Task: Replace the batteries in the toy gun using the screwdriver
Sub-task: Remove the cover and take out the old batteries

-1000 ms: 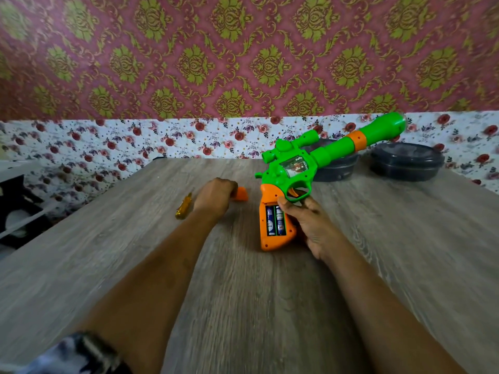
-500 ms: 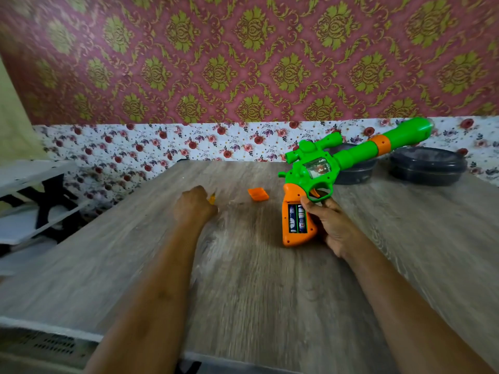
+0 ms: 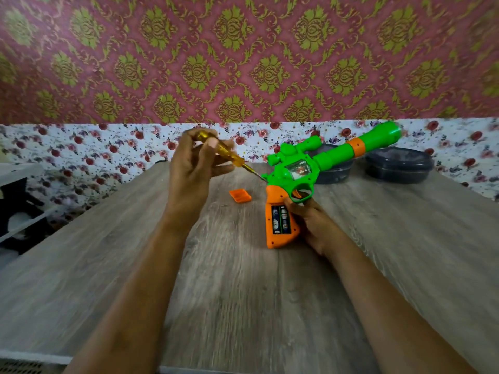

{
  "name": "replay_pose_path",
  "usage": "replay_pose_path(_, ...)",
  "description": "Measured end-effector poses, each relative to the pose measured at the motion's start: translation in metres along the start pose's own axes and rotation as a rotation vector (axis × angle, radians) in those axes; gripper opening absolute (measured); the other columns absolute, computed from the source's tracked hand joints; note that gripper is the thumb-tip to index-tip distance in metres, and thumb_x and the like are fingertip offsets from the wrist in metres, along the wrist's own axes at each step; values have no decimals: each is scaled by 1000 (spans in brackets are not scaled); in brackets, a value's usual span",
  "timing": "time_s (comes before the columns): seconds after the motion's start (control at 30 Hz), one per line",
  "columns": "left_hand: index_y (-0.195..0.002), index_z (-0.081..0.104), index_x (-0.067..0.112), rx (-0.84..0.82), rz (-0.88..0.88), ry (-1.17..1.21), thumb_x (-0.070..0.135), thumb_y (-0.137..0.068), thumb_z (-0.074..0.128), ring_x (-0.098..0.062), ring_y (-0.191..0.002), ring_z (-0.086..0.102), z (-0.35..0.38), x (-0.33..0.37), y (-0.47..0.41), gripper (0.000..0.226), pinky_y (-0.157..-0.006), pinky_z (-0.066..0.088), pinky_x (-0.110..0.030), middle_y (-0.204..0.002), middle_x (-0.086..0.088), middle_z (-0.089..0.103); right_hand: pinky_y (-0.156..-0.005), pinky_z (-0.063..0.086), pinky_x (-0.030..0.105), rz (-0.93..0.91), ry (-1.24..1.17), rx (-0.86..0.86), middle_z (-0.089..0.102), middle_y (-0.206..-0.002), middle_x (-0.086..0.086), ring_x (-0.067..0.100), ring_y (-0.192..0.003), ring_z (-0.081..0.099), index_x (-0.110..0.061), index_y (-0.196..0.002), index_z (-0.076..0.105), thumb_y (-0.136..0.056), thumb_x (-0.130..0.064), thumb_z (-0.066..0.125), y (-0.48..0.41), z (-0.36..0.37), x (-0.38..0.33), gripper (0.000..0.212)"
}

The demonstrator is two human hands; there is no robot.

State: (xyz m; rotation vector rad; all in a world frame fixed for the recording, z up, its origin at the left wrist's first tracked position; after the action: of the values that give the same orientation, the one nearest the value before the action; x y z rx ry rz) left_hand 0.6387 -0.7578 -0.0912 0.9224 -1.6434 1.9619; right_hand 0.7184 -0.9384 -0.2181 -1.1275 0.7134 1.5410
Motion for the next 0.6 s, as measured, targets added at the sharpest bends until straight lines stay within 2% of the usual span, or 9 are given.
replay_pose_path(0.1,-109,43,20,-123,131,-101,16,-98,39,-6,-85,69,36,11,18,13,-66,55,-21,-98,4,66,-68,57,30,4,32,-17,63,-101,4,16,-85,63,-16,-124,48,-92,-6,47,1,2,0,33)
replay_pose_path(0.23,-121,39,30,-114,333,-344,26,-98,39,-5,-81,69,53,10,41,23,-66,59,-30,-95,0,68,-67,56,29,10,41,-12,62,-99,2,16,-85,61,-15,-127,46,-93,-4,44,-1,1,1,35)
replay_pose_path(0.37,-123,38,23,-125,404,-455,38,-98,36,-18,-74,69,54,4,48,29,-57,56,-40,-92,-9,69,-65,57,30,10,25,-9,63,-98,0,15,-85,62,-20,-123,46,-94,-7,45,-3,-1,2,32)
replay_pose_path(0.47,-120,37,21,-134,435,-499,41,-98,32,-13,-76,68,55,4,51,30,-56,54,-39,-93,-9,69,-62,58,29,9,7,-15,63,-99,0,16,-84,62,-22,-120,47,-94,-8,46,-1,-3,1,30)
replay_pose_path(0.6,-119,37,20,-163,443,-518,41,-98,31,-18,-73,68,58,3,51,30,-58,53,-41,-93,-10,69,-63,58,28,7,-13,-16,63,-98,1,13,-80,64,-22,-115,49,-94,-7,45,-1,-4,2,26)
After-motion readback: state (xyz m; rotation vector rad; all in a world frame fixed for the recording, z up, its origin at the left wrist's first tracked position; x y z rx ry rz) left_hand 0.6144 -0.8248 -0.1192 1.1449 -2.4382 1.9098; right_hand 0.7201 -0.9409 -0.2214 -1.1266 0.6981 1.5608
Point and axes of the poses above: each hand's wrist, its own y-axis away from the middle knuckle, its own z-axis out of the palm, x = y × z, the point moved 8 cm from there along -y, towards the middle knuckle
